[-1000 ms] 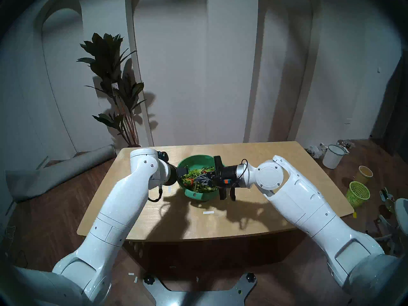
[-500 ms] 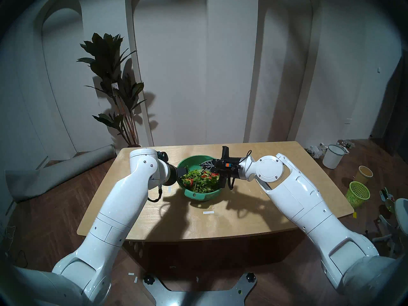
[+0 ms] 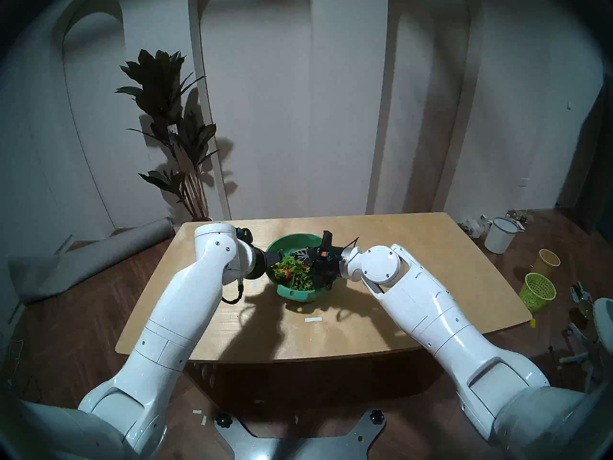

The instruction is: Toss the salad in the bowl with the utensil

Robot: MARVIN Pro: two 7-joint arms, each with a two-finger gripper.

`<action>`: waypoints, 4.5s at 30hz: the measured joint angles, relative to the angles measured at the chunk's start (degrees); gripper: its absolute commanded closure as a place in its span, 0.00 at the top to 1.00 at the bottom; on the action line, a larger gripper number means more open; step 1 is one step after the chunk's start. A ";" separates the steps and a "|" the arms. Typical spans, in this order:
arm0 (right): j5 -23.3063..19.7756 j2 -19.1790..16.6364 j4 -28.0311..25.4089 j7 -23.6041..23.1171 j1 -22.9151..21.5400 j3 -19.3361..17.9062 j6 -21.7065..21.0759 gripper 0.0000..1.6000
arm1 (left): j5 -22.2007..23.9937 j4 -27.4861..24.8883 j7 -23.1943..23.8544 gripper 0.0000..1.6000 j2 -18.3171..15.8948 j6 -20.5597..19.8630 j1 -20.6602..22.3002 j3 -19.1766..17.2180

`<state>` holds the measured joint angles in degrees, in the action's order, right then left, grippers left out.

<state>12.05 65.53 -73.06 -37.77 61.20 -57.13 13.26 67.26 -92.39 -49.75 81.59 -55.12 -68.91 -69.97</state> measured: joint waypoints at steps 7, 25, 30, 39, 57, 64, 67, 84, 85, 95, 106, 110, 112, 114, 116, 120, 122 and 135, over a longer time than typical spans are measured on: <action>10.42 -4.11 0.64 -1.88 -1.77 5.31 7.46 0.00 | -0.29 0.09 0.02 0.00 0.00 0.00 -0.04 -0.01; 25.13 -6.23 5.07 1.43 -8.22 8.76 20.56 0.00 | -0.39 0.07 0.05 0.00 0.18 -0.02 -0.12 0.03; 26.46 -4.32 8.25 4.15 -9.41 8.47 21.24 0.00 | -0.43 0.07 0.04 0.00 0.17 -0.02 -0.12 -0.01; 25.28 0.18 13.90 8.40 -10.48 6.58 19.59 0.00 | -1.12 0.09 -0.04 0.00 0.00 0.00 -0.11 -0.44; 24.92 6.55 23.42 14.38 -13.58 5.37 18.69 0.00 | -1.98 0.21 -0.16 0.00 -0.28 0.02 -0.09 -0.73; 20.82 6.52 19.24 13.35 -12.16 3.95 21.24 0.00 | -1.71 0.22 -0.11 0.00 -0.29 0.02 -0.11 -0.59; 17.92 6.15 16.64 11.90 -10.74 3.12 22.09 0.00 | -1.32 0.20 -0.05 0.00 -0.18 0.02 -0.11 -0.27; 3.51 1.96 3.91 6.43 -3.97 -2.72 22.08 0.00 | -0.50 0.19 0.02 0.00 -0.04 0.00 -0.10 0.16; 2.44 1.80 3.14 6.38 -3.51 -3.25 21.91 0.00 | -0.59 0.22 0.05 0.00 -0.07 0.00 -0.10 0.16; -8.25 0.09 -3.72 7.33 2.62 -7.73 17.05 0.00 | -1.22 0.56 0.30 0.00 -0.46 0.00 -0.19 0.14; -17.51 0.65 -8.79 6.98 11.18 -3.77 12.33 0.00 | -1.64 0.91 0.39 0.00 -0.70 0.00 -0.34 0.14; -20.72 0.73 -11.48 6.85 14.13 -2.26 10.72 0.00 | -1.79 0.93 0.38 0.00 -0.75 0.00 -0.35 0.14; -22.53 0.70 -13.18 6.80 15.85 -1.63 9.75 0.00 | -1.90 0.94 0.38 0.00 -0.78 0.00 -0.36 0.14; -23.84 0.64 -14.48 6.79 17.20 -1.23 9.08 0.00 | -1.96 0.94 0.38 0.00 -0.78 0.00 -0.36 0.14; -25.23 0.42 -15.91 6.80 18.69 -1.02 8.27 0.00 | -2.01 0.94 0.37 0.00 -0.79 0.00 -0.35 0.15; -27.92 -0.78 -18.99 7.22 21.87 -1.59 6.66 0.00 | -2.13 0.94 0.36 0.00 -0.79 0.00 -0.34 0.16; -28.99 -1.51 -20.38 7.49 23.20 -2.10 5.96 0.00 | -2.18 0.93 0.35 0.00 -0.79 0.00 -0.34 0.16; -33.87 -7.21 -29.84 9.03 27.51 -9.51 3.09 0.00 | -2.55 0.89 0.31 0.00 -0.63 0.00 -0.34 0.16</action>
<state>-21.82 58.32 -102.90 -28.74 88.71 -66.64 16.35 64.72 -91.50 -49.44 80.95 -55.12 -69.25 -69.81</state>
